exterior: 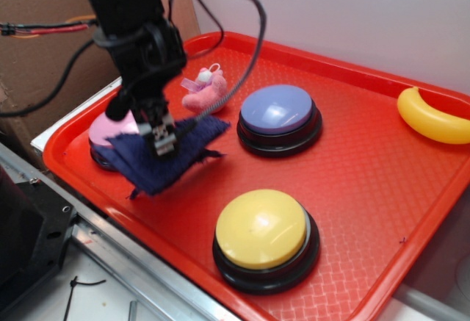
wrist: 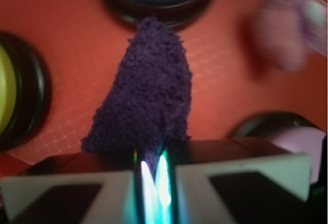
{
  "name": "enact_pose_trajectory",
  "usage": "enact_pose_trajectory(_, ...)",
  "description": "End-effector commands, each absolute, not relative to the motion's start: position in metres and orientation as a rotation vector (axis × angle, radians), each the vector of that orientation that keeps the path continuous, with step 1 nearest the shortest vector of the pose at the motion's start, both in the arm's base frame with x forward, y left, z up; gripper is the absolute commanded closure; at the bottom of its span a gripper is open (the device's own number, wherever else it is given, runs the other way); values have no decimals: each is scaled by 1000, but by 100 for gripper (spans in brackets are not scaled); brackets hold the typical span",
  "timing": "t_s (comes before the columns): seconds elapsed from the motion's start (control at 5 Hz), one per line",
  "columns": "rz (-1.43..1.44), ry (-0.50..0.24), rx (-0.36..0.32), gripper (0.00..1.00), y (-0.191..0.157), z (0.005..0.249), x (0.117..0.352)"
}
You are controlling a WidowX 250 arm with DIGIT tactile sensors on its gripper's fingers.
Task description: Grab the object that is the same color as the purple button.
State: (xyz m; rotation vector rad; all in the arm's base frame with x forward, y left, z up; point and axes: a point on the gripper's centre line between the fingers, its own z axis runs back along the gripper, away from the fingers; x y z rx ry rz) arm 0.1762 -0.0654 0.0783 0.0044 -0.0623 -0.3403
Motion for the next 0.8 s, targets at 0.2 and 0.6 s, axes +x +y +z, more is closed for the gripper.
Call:
enact_pose_trajectory(0.2, 34, -98, -23, 100, -46, 193, 196)
enact_pose_trajectory(0.6, 19, -102, -32, 100, -50, 195, 200)
